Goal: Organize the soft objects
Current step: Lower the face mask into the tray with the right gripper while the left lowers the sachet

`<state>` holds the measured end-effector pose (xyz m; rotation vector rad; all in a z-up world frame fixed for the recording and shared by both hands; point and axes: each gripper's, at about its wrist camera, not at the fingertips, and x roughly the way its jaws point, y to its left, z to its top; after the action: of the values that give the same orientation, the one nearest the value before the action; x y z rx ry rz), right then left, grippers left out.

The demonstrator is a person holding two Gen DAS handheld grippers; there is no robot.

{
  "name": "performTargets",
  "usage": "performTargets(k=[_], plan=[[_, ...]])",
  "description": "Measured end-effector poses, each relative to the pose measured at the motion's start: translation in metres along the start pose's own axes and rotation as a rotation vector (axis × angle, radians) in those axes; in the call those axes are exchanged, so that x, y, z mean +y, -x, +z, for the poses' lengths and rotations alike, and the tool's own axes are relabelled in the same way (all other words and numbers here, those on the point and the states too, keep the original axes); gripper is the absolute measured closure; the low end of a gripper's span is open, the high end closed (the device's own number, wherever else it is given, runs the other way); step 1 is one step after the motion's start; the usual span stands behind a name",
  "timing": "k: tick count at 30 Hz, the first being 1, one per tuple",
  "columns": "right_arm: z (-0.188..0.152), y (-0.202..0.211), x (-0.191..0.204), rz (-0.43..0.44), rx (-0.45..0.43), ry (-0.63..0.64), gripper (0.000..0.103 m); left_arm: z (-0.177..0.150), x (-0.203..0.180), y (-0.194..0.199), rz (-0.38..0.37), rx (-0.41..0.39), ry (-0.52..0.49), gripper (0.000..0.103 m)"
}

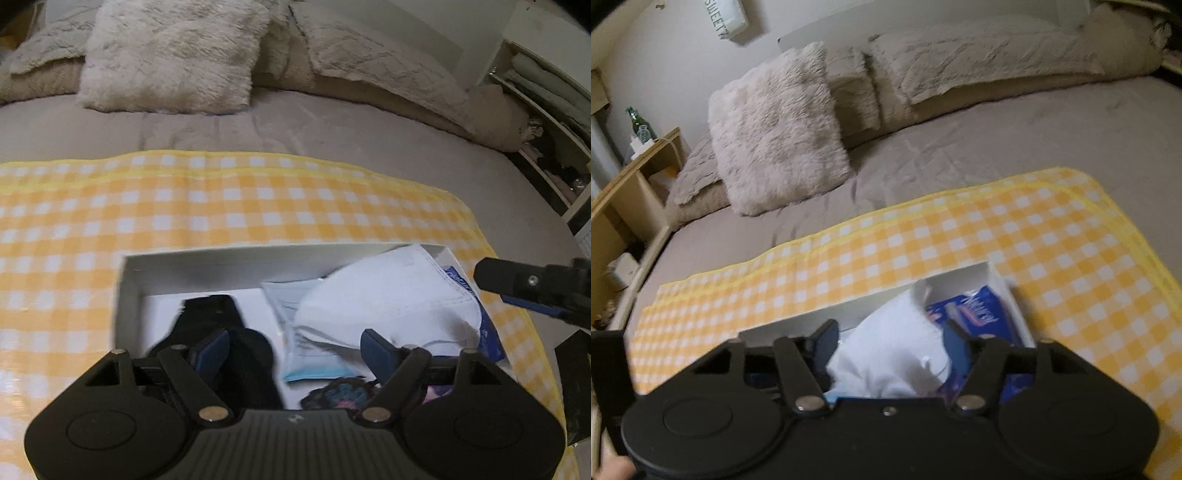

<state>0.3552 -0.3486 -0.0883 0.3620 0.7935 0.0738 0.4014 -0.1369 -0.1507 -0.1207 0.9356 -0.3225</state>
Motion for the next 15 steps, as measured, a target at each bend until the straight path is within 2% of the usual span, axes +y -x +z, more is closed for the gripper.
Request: performTargets(k=[3, 6, 12, 15], plan=[[0.001, -0.004, -0.002, -0.037, -0.027, 0.005, 0.068, 0.003, 0.01, 0.015, 0.016, -0.018, 0.018, 0.024], [-0.002, -0.018, -0.003, -0.077, -0.007, 0.024, 0.076, 0.008, 0.02, 0.026, 0.023, -0.036, 0.045, 0.024], [-0.021, -0.052, 0.013, -0.047, 0.159, 0.13, 0.09, 0.013, 0.032, 0.036, 0.027, -0.054, 0.082, 0.024], [-0.034, -0.066, 0.026, -0.032, 0.242, 0.202, 0.091, 0.014, 0.032, 0.036, 0.027, -0.053, 0.082, 0.024]])
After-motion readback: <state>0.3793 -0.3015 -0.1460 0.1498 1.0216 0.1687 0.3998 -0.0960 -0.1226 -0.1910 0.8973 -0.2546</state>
